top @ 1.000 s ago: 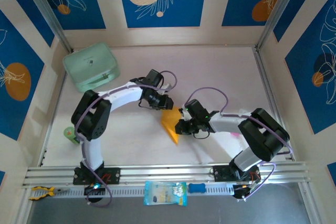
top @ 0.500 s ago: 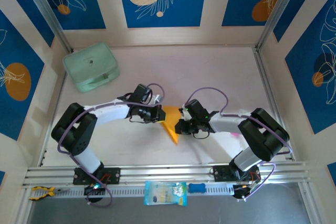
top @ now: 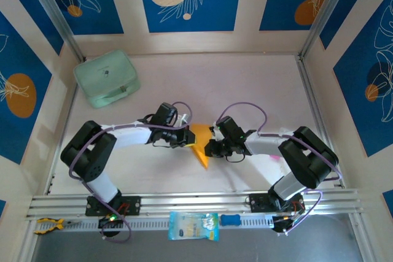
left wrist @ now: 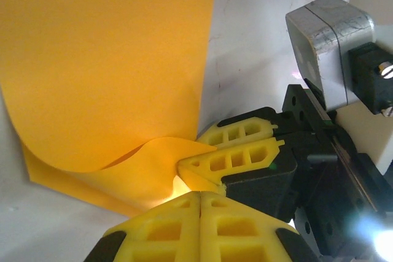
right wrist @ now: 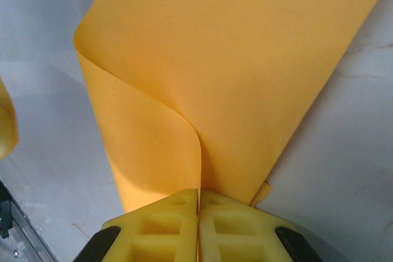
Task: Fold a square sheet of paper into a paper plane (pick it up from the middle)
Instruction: Third fold the triangle at the center of the table.
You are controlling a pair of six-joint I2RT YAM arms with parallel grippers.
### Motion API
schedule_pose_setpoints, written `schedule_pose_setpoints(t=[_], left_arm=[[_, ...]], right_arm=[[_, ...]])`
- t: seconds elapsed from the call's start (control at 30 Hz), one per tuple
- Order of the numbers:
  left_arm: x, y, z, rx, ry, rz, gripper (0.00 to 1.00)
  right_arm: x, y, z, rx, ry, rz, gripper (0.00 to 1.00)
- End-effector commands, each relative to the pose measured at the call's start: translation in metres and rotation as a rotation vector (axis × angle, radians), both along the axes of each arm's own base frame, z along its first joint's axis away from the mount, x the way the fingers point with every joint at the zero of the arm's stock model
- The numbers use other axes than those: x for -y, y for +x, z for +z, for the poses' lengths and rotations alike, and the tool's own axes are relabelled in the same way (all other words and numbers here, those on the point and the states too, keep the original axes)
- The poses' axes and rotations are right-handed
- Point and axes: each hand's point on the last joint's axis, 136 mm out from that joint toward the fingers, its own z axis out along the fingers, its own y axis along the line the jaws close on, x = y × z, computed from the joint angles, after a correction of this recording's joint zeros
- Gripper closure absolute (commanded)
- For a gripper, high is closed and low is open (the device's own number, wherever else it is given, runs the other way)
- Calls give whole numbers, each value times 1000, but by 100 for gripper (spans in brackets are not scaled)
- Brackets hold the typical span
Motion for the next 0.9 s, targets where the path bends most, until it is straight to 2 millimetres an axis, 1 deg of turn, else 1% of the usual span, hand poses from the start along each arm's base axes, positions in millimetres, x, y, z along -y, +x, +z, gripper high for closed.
schedule_pose_setpoints(t=[0.0, 0.3, 0.57, 0.67, 0.77, 0.87], left_arm=[[7, -8, -6, -29, -18, -29, 99], [19, -12, -13, -50, -32, -60, 100], [9, -14, -28, -61, 43, -45, 100], [9, -15, -32, -63, 50, -48, 100], [4, -16, -43, -66, 87, -51, 100], [2, -17, -49, -74, 103, -52, 100]], right_arm=[[10, -8, -12, -41, -41, -10, 92], [10, -9, -13, -48, -43, -11, 92], [10, -9, -13, -48, -41, -10, 91], [10, -10, -13, -49, -42, -9, 91], [10, -9, -13, -49, -41, -8, 91], [10, -9, -13, -50, -41, -8, 91]])
